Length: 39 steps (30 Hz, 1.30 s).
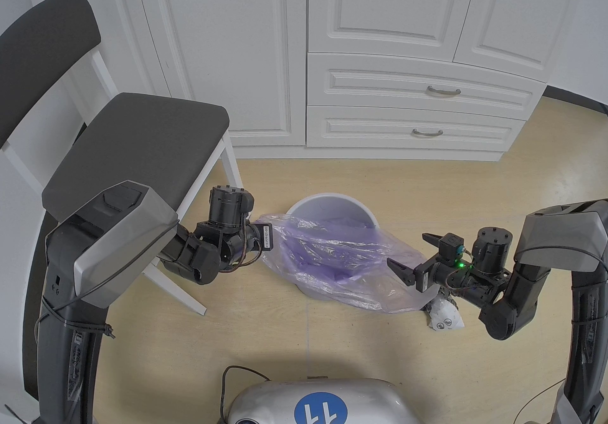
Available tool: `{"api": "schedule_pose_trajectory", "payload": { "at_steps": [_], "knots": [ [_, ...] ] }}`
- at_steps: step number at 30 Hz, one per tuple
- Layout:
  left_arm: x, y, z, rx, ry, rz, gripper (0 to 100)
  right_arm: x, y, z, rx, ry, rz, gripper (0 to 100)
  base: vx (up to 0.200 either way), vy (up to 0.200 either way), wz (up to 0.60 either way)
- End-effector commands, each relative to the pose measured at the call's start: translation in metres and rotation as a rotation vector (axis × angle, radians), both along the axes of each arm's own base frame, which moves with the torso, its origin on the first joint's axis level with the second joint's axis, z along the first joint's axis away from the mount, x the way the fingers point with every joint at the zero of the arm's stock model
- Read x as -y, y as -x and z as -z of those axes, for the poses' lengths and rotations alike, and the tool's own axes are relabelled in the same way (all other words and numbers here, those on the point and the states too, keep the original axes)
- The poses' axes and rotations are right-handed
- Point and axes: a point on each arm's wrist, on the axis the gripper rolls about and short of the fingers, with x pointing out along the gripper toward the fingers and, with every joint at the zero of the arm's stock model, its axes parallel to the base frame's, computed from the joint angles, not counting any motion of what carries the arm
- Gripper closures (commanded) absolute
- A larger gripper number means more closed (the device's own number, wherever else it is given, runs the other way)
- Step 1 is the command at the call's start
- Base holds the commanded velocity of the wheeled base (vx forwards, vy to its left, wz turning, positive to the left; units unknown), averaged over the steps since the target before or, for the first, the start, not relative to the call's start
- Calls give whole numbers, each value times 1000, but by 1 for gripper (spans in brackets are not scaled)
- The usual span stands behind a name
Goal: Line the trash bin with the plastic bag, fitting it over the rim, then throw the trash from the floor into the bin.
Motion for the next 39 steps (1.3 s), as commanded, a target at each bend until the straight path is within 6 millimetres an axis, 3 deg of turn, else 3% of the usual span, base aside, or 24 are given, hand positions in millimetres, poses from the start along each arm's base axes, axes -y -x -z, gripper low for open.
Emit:
{"api": "schedule_pose_trajectory", "payload": {
  "at_steps": [1,6,11,13,14,24,27,39],
  "knots": [
    [-1,1,-1,-2,6,-5,100,-33,2,1,31,-8,2,0,0,0,0],
    [-2,4,0,-11,4,-8,100,-85,-8,-17,20,36,43,0,0,0,0],
    [-4,5,-2,-11,27,-21,100,-115,-1,-59,-73,153,-48,0,0,0,0],
    [-6,9,-1,-24,23,-22,100,-126,3,-58,-101,221,-89,0,0,0,0],
    [-7,12,-1,-26,21,-20,0,-131,2,-55,-95,250,-106,0,0,0,0],
    [-12,11,3,-38,10,-28,0,-155,-42,-38,-53,371,-138,0,0,0,0],
    [-14,11,3,-38,10,-31,0,-153,-53,-31,-69,379,-124,0,0,0,0],
    [-15,9,2,-32,11,-35,0,-142,-69,-15,-132,406,-115,0,0,0,0]
  ]
}}
